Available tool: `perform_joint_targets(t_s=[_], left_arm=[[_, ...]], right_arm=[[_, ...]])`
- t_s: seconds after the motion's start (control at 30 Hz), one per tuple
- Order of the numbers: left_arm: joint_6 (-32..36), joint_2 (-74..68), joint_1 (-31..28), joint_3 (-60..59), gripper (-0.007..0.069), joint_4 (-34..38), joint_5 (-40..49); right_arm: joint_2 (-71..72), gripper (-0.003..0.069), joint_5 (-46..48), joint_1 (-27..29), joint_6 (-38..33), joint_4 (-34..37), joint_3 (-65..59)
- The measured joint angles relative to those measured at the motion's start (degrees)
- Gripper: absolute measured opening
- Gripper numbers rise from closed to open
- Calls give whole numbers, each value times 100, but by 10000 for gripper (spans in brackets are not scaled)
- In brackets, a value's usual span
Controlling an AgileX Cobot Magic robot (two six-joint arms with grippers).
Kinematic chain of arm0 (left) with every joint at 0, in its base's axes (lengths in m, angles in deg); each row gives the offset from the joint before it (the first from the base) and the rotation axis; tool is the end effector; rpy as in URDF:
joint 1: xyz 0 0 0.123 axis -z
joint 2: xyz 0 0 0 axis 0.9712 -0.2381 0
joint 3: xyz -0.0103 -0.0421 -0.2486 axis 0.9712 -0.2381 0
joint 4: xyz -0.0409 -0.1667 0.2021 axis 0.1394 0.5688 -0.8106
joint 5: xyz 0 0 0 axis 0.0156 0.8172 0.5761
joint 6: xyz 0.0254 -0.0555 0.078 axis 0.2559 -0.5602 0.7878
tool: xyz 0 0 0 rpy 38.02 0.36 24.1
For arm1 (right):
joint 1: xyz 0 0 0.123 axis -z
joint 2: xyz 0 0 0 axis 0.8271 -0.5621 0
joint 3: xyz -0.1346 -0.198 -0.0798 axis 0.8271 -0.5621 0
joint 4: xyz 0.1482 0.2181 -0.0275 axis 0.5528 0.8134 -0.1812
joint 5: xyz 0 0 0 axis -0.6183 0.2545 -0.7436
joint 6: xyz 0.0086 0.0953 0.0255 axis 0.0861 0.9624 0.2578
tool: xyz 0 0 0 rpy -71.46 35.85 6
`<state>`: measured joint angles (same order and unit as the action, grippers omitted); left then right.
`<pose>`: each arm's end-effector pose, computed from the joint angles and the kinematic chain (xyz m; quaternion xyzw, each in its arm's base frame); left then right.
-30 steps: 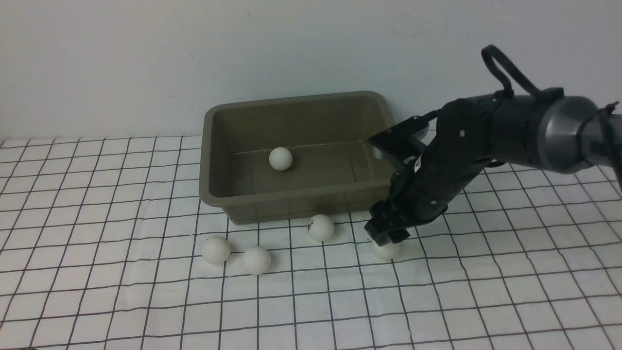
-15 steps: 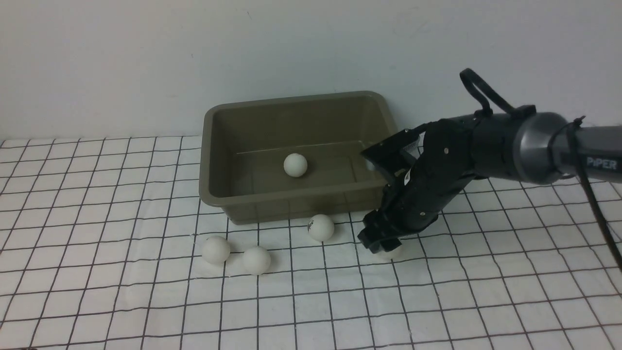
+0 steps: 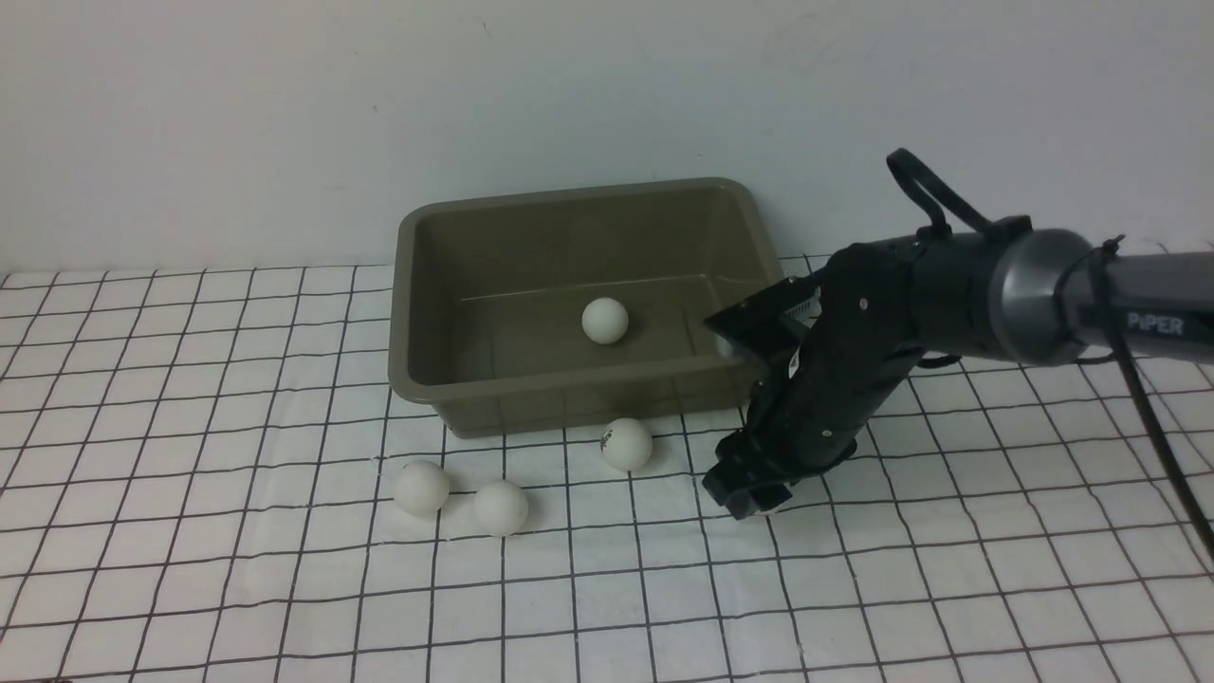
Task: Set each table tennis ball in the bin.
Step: Use the right arm to clamp the table tennis ball closest to it, then use the right arm to put the table tennis ball into the box, then use the right arm to clamp the table tennis ball closest to it
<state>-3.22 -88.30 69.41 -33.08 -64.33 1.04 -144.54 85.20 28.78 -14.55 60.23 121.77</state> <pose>0.1059 0.0020 0.1687 0.0032 0.8118 0.0056 0.5839 0.3492 0.1937 0.1031 -0.3155 0.9419 0.0834 0.0796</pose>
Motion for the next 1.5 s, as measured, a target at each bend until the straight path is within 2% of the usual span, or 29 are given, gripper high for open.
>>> perform_joint_targets(t_s=[0.23, 0.37, 0.63, 0.9, 1.2, 1.37, 1.5], left_arm=[[0, 0, 0, 0, -4, 0, 0], [0, 0, 0, 0, -4, 0, 0], [0, 0, 0, 0, -4, 0, 0], [0, 0, 0, 0, -4, 0, 0], [0, 0, 0, 0, -4, 0, 0], [0, 0, 0, 0, -4, 0, 0], [0, 0, 0, 0, -4, 0, 0]], right_arm=[[457, 365, 1000, -2, -257, 813, 649], [601, 365, 1019, -7, -350, 1153, 1451], [158, 365, -100, -7, -368, 830, 2521], [-836, 365, -144, -7, -368, 491, 3072], [-1115, 436, -449, -7, -368, 364, 3130], [-1115, 441, -287, -7, -368, 344, 3296], [-1049, 439, 526, -7, -368, 138, 3834]])
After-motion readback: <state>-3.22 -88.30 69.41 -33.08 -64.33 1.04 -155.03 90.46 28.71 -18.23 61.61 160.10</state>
